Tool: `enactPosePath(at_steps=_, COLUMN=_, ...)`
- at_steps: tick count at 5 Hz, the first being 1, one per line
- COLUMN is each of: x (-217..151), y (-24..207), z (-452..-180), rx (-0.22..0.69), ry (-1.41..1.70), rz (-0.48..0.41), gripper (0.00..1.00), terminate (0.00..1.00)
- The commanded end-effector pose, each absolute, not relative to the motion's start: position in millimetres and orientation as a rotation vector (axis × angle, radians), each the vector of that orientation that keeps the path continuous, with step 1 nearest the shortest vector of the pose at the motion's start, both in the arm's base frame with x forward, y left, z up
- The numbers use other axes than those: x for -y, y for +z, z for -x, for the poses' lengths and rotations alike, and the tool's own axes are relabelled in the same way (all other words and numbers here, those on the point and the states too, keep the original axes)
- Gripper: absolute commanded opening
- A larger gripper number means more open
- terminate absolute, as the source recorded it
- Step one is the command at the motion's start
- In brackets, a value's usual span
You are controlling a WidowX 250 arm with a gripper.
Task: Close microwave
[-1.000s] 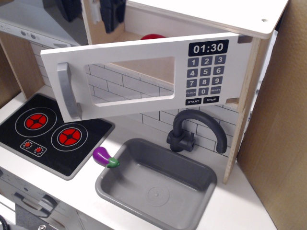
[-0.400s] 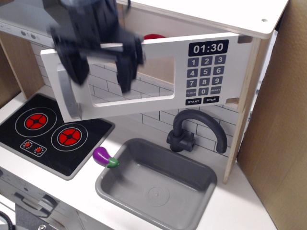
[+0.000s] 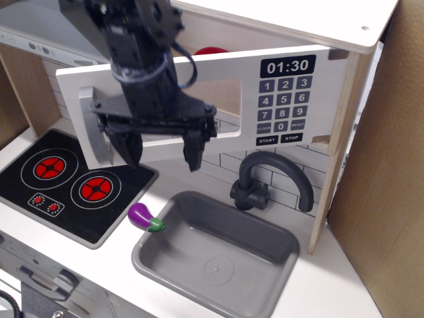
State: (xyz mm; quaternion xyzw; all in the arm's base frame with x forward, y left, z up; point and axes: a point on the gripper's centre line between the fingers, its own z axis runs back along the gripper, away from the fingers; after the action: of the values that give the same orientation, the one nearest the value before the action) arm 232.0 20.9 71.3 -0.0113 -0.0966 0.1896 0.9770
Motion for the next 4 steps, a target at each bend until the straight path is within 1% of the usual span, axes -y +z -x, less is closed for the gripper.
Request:
enactPosePath(at_steps=1, x=-46.3, y=56.4, z=-258.9, rx=0.287, ry=0.424, rz=-0.018, gripper=1.00, terminate=0.00)
enactPosePath(at_steps=2, x=-56.6, y=55.8, z=-271.0, rx=0.358, ry=0.405, rz=-0.049, gripper=1.00, terminate=0.00)
enactPosePath(at_steps=3, x=-66.9, y=62.1, z=-284.1, rx=0.403, ry=0.391, rz=-0.049, gripper=1.00, terminate=0.00)
enactPosePath(at_steps=4, x=-75.2, y=65.3, z=-299.7, rx=0.425, ry=0.343, rz=-0.033, gripper=1.00, terminate=0.00)
